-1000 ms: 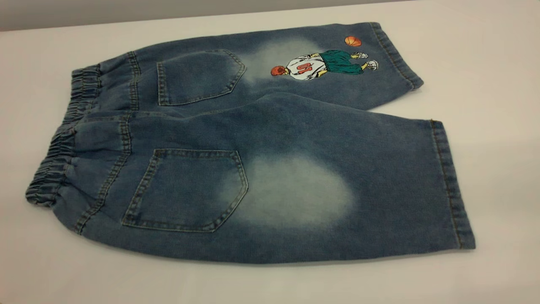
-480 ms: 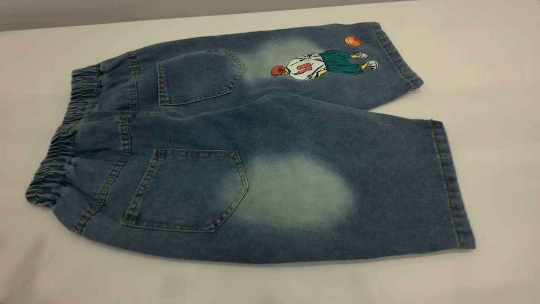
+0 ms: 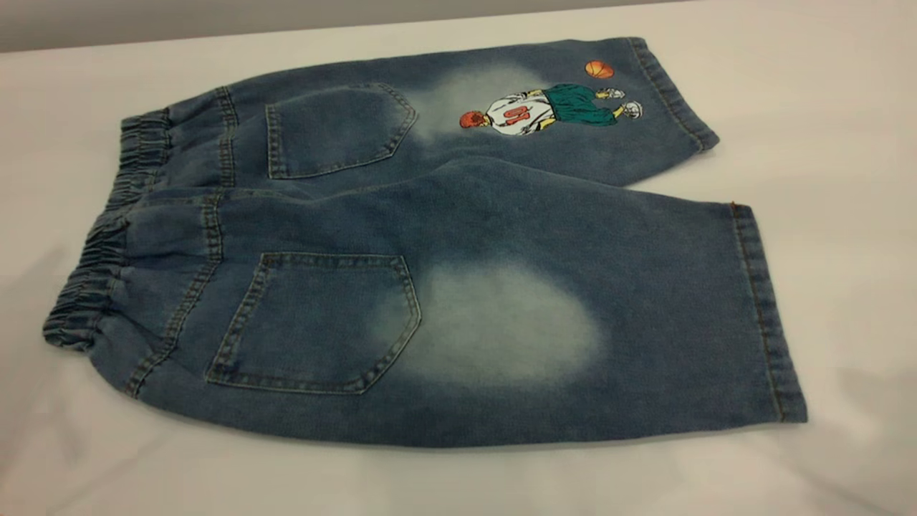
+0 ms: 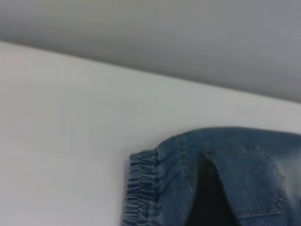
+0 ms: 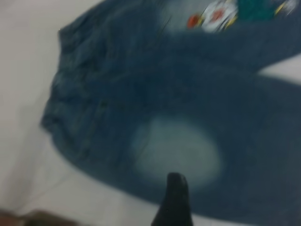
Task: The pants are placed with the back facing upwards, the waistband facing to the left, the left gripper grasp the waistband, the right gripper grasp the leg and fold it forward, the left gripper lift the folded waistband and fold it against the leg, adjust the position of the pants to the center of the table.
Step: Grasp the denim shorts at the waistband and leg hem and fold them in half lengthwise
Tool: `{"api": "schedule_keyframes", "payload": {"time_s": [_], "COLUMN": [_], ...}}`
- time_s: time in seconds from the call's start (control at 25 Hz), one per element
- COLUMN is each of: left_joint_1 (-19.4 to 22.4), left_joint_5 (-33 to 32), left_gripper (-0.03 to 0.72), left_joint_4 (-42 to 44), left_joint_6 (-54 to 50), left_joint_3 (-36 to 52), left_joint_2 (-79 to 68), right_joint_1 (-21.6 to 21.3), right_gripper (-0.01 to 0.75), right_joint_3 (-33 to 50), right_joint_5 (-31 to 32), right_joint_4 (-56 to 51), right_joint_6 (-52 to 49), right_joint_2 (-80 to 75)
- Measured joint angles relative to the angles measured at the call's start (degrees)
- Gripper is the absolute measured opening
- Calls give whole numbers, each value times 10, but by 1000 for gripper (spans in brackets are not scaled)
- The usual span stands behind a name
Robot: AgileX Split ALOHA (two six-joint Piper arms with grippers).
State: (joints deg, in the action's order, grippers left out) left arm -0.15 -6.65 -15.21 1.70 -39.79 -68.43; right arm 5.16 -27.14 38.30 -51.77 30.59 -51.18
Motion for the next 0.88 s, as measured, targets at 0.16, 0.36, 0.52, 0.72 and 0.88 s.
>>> {"api": "schedule_keyframes", "payload": {"time_s": [0.16,0.36,0.52,0.72,0.88], "left_joint_1": [0,0,0,0,0], "left_joint_5": [-56,-79,-79,-79,-82], "left_gripper": [413,413,413,413,413], "left_joint_4": [1,1,1,1,1], "left_joint_6": [28,38,38,38,38], "left_joint_3": [-53,-74,-74,-74,-74], "left_joint_2": [-92,-139,-138,-138,-137], "right_joint_1": [0,0,0,0,0], "right_gripper": [521,519,519,518,518], "right_joint_3": [40,92,131,161,161], "right_joint_5": [3,-2,-43,-76,-106], "right_joint_4": [-132,-244,-269,-301,-355], "right_joint_6": [107,200,215,254,308], "right_joint_2": [-53,-108,-138,-176,-222]}}
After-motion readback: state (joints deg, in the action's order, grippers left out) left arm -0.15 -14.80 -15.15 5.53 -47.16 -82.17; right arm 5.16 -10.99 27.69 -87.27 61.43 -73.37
